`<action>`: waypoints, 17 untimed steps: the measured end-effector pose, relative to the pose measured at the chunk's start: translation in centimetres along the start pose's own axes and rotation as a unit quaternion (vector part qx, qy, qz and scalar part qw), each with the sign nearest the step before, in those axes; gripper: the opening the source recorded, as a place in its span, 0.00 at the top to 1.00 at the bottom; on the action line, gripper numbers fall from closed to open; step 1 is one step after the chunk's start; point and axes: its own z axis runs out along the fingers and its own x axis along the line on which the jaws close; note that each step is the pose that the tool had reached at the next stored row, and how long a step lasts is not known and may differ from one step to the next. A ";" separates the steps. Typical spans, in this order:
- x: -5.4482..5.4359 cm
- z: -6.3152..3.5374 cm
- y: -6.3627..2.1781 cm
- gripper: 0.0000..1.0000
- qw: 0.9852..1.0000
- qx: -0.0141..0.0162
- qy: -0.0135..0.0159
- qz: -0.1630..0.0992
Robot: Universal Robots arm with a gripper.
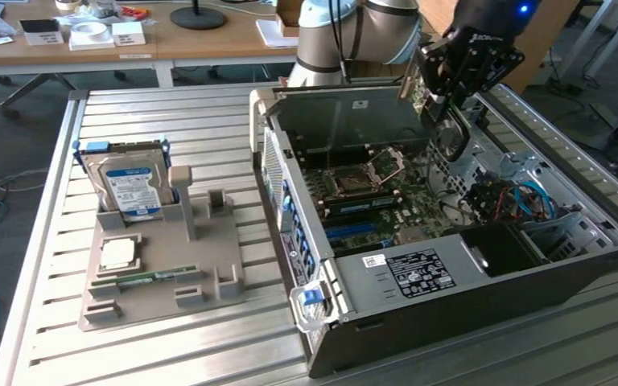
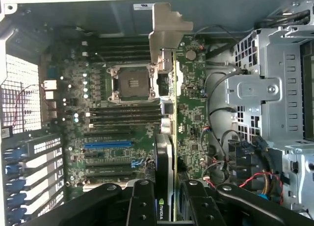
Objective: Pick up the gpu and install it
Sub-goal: 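Pick up the gpu and move the gpu toward the slot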
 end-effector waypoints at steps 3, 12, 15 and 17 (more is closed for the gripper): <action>0.0 0.00 0.00 0.73 1.000 0.000 0.000 0.000; -0.8 0.02 0.05 0.73 1.000 0.000 0.000 0.000; -0.9 0.02 0.06 0.73 1.000 0.000 0.000 0.000; -1.3 0.03 0.09 0.73 1.000 0.000 0.000 0.000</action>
